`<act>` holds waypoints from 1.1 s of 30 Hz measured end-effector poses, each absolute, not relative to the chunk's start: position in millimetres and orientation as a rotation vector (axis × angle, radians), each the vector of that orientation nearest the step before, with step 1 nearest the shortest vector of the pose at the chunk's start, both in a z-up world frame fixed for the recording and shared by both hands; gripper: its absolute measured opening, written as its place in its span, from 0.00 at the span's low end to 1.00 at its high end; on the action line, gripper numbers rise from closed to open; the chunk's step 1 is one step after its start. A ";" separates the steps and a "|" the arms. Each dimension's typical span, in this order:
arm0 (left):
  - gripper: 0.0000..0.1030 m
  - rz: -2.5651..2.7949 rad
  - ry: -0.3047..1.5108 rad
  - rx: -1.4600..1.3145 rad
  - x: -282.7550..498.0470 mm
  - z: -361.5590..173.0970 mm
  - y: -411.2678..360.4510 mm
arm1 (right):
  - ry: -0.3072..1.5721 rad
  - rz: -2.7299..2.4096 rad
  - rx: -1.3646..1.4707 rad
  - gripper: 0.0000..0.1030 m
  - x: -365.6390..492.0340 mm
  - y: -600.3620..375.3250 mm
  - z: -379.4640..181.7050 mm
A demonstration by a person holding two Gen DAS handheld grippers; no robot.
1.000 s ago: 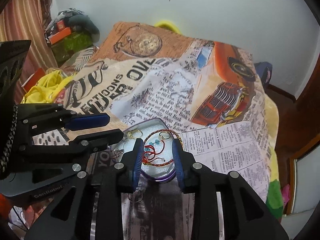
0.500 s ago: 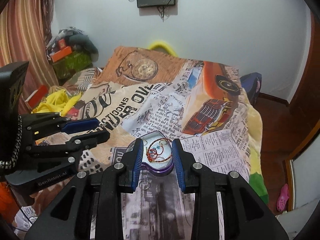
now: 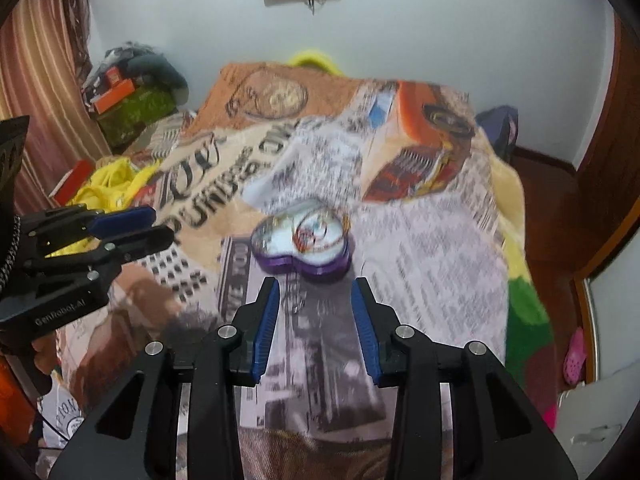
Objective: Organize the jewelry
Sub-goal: 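Lift both grippers out of the tin toward the last loose rings, then grasp a silver hoop with the right gripper while the left gripper grasps a small silver ring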
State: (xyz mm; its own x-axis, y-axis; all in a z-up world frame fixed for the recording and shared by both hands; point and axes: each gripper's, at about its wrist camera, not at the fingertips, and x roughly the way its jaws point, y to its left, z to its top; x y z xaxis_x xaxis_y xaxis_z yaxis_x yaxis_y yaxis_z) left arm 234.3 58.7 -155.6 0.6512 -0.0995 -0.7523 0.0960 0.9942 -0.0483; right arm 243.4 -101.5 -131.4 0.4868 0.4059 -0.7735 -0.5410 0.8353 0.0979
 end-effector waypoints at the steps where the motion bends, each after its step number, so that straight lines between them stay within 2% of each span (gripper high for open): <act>1: 0.30 -0.110 0.864 -0.007 233.4 -159.9 59.2 | 0.911 0.582 -0.174 0.33 243.8 -98.6 -139.0; 8: 0.30 -0.106 0.925 -0.029 230.4 -187.3 63.6 | 0.986 0.614 -0.227 0.33 244.7 -77.6 -171.7; 19: 0.30 -0.116 0.958 -0.076 237.7 -202.6 74.5 | 1.037 0.608 -0.291 0.33 256.7 -56.5 -204.4; 20: 0.30 -0.120 0.963 -0.079 238.2 -204.3 73.9 | 1.038 0.607 -0.295 0.32 257.4 -56.1 -206.9; 21: 0.30 -0.125 0.970 -0.083 238.4 -206.2 72.7 | 1.033 0.604 -0.294 0.27 257.3 -55.9 -207.8; 22: 0.30 -0.129 0.974 -0.083 239.0 -207.7 71.5 | 1.026 0.601 -0.298 0.18 256.4 -56.4 -208.0; 23: 0.30 -0.132 0.977 -0.081 238.9 -209.0 69.7 | 1.024 0.603 -0.305 0.17 255.5 -56.8 -207.7; 33: 0.30 -0.190 0.998 -0.073 234.2 -214.0 41.6 | 0.990 0.588 -0.244 0.17 249.6 -76.9 -188.0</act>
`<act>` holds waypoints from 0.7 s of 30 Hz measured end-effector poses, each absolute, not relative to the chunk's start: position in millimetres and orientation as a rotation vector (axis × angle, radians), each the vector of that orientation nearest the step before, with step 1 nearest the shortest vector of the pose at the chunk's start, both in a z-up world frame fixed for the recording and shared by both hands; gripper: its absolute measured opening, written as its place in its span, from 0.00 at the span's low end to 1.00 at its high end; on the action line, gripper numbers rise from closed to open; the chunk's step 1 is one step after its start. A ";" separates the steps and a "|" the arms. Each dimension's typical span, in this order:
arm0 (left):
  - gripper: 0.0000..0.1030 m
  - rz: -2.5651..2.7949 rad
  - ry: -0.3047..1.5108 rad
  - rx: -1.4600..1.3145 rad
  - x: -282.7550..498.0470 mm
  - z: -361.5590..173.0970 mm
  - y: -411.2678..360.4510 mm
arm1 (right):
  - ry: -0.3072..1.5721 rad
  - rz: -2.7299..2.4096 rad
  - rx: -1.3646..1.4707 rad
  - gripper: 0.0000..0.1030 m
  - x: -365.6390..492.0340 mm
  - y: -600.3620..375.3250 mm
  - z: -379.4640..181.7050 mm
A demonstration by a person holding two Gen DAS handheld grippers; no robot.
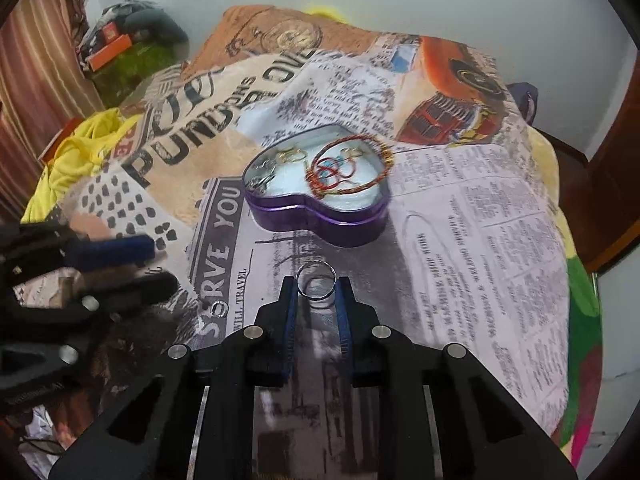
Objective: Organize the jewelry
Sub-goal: 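Grasp a silver hoop with the right gripper while the left gripper grasps a small silver ring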
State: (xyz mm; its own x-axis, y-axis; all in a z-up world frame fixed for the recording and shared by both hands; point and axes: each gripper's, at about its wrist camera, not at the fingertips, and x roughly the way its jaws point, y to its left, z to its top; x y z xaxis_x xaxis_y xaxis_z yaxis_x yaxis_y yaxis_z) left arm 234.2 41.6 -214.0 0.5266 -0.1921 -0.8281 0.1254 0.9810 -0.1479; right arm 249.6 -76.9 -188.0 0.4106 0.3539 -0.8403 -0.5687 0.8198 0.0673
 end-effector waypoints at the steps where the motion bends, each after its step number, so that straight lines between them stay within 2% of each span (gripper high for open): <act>1: 0.30 -0.197 1.003 -0.068 234.1 -215.2 37.5 | 0.980 0.584 -0.237 0.17 247.4 -81.2 -183.8; 16: 0.30 -0.232 1.059 -0.059 246.9 -240.2 10.1 | 0.928 0.566 -0.178 0.17 246.1 -96.0 -168.6; 18: 0.28 -0.222 1.058 -0.051 247.8 -241.2 9.0 | 0.920 0.572 -0.177 0.17 244.7 -95.2 -167.1; 21: 0.19 -0.200 1.058 -0.049 249.5 -241.8 10.5 | 0.909 0.581 -0.179 0.17 242.0 -93.5 -164.8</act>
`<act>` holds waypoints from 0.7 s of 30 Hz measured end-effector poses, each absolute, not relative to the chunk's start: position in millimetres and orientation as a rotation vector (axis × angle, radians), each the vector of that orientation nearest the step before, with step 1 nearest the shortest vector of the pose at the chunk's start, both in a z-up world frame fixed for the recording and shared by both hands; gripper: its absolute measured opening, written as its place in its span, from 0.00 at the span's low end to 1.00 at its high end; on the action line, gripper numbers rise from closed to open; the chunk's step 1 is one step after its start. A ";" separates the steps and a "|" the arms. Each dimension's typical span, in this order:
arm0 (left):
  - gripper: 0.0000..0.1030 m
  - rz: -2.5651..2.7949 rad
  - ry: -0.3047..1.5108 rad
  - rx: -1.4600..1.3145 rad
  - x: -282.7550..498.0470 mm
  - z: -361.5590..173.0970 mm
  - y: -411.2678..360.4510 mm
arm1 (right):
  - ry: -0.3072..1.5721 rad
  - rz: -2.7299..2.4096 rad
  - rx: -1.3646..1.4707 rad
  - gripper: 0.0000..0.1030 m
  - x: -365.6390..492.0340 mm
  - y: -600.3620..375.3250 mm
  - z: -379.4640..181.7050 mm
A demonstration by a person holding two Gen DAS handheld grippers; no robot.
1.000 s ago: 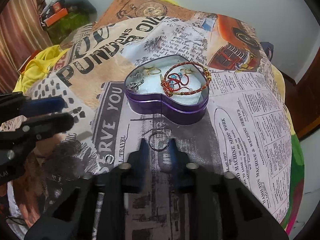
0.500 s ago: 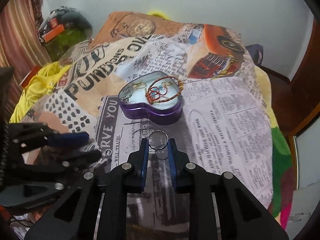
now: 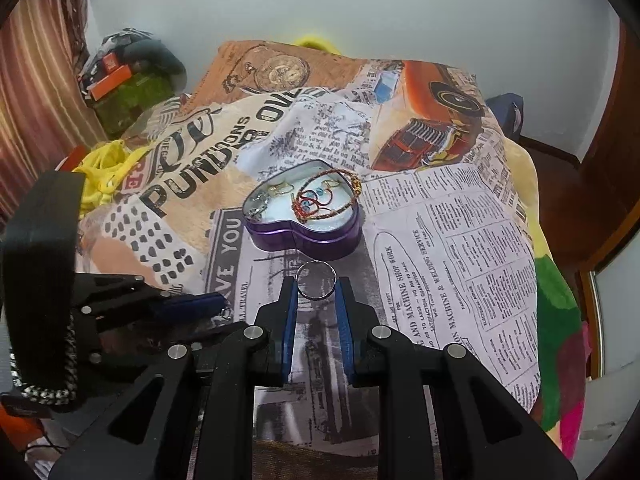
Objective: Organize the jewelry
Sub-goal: 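Grasp a silver hoop with the right gripper while the left gripper grasps a small silver ring, then carry the silver hoop and small ring over the tin and lower them in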
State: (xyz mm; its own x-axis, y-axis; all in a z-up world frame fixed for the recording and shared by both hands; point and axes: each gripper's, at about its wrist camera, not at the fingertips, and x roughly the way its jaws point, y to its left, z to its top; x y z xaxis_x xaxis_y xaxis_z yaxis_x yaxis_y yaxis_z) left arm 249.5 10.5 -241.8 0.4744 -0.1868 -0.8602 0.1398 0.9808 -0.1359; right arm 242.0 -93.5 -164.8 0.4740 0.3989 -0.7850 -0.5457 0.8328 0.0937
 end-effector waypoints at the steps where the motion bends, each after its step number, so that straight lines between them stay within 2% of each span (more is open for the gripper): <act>1: 0.15 -0.191 1.058 -0.053 249.8 -242.0 11.9 | 0.906 0.582 -0.180 0.17 241.4 -93.5 -164.3; 3: 0.08 -0.183 1.058 -0.065 249.8 -242.3 15.0 | 0.902 0.584 -0.179 0.17 240.6 -93.7 -163.2; 13: 0.08 -0.177 1.035 -0.071 240.9 -229.9 23.1 | 0.880 0.568 -0.170 0.17 238.3 -101.0 -153.6; 21: 0.08 -0.154 0.951 -0.096 236.2 -193.8 42.3 | 0.847 0.563 -0.154 0.17 236.9 -103.4 -139.8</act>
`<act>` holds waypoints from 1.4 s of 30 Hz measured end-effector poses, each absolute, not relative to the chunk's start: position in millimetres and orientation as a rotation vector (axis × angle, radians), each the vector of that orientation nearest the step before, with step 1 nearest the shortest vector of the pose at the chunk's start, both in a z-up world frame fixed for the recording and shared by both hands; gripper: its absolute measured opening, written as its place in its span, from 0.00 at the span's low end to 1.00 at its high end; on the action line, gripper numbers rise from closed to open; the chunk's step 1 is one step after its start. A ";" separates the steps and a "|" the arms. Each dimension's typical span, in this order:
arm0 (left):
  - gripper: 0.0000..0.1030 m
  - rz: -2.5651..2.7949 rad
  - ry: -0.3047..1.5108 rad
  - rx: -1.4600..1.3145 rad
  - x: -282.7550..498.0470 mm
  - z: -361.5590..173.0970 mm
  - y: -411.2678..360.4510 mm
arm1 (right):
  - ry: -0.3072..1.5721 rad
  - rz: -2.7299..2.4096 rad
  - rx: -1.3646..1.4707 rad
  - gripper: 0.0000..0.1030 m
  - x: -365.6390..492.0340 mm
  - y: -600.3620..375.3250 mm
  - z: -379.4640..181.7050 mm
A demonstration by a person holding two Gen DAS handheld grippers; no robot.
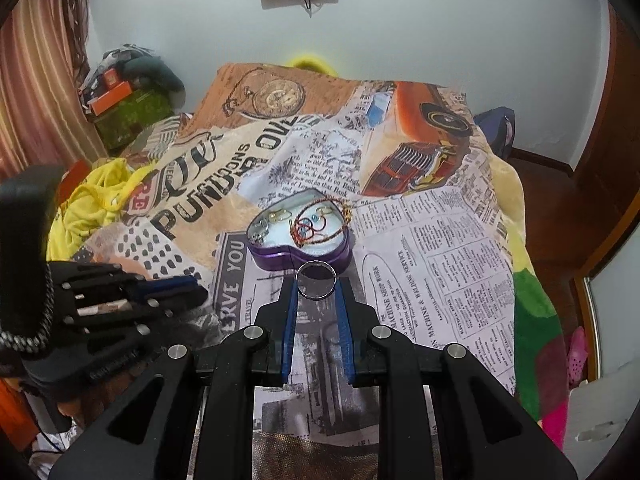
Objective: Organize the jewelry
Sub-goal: 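Carry the silver hoop and small ring over the tin and lower them in, then open both grippers inside the tin to drop the rings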
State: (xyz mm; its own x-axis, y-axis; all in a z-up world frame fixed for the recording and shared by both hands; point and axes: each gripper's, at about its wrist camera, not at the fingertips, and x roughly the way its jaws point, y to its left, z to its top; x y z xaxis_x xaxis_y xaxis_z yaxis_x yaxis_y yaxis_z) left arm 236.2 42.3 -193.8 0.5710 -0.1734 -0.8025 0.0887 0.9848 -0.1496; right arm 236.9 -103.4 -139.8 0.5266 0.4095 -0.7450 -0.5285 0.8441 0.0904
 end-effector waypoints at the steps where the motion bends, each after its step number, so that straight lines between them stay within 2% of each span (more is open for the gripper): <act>1: 0.08 -0.153 0.939 -0.097 236.3 -189.3 43.9 | 0.841 0.563 -0.150 0.17 236.7 -103.4 -137.7; 17: 0.08 -0.155 0.828 -0.108 268.8 -155.5 58.3 | 0.792 0.556 -0.117 0.17 260.1 -102.9 -127.5; 42: 0.08 -0.258 0.937 -0.143 341.2 -204.2 55.0 | 0.912 0.625 -0.172 0.17 314.4 -71.2 -176.2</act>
